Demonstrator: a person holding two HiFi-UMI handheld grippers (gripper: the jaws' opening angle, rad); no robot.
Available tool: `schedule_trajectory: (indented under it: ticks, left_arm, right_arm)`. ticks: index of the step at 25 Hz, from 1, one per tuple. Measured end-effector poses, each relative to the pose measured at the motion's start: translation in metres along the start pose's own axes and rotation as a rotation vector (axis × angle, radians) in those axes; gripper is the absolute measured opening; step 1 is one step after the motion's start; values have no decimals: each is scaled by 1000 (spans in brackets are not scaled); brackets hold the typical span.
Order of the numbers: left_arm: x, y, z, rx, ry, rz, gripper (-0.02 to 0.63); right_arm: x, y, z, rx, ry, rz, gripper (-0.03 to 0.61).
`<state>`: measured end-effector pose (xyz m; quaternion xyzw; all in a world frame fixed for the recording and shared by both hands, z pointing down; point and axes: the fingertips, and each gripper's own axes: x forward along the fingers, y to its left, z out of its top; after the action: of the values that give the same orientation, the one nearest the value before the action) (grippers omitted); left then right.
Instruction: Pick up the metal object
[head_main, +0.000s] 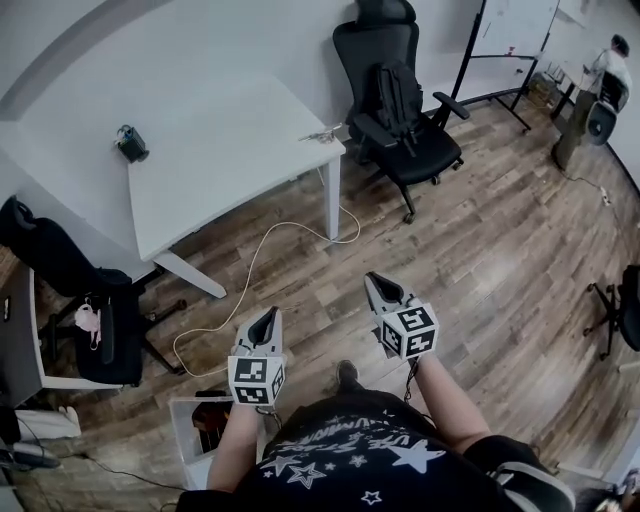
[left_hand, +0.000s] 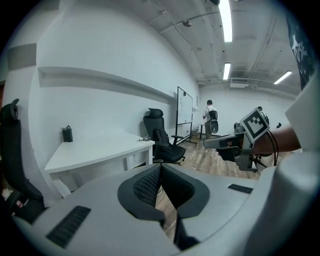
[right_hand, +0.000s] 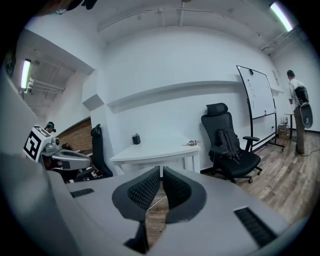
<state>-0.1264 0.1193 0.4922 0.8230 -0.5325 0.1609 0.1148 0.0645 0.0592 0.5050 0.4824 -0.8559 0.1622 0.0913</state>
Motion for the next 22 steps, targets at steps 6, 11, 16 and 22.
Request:
schedule_trajectory:
  ticks: [6,11,16,22]
  left_arm:
    - [71,-13,32,75,1,-17,20]
    - [101,-21,50,78,-10,-30,20]
    - [127,-17,55,69,-14,-41,20]
    - [175,4,69,80,-10,-58,20]
  right_arm:
    - [32,-59,25,19,-23,9,52]
    - [42,-88,36,27,-25,2,52]
    - [51,-109,33,34,-11,-18,52]
    - [78,-137,39,40,4,-61,52]
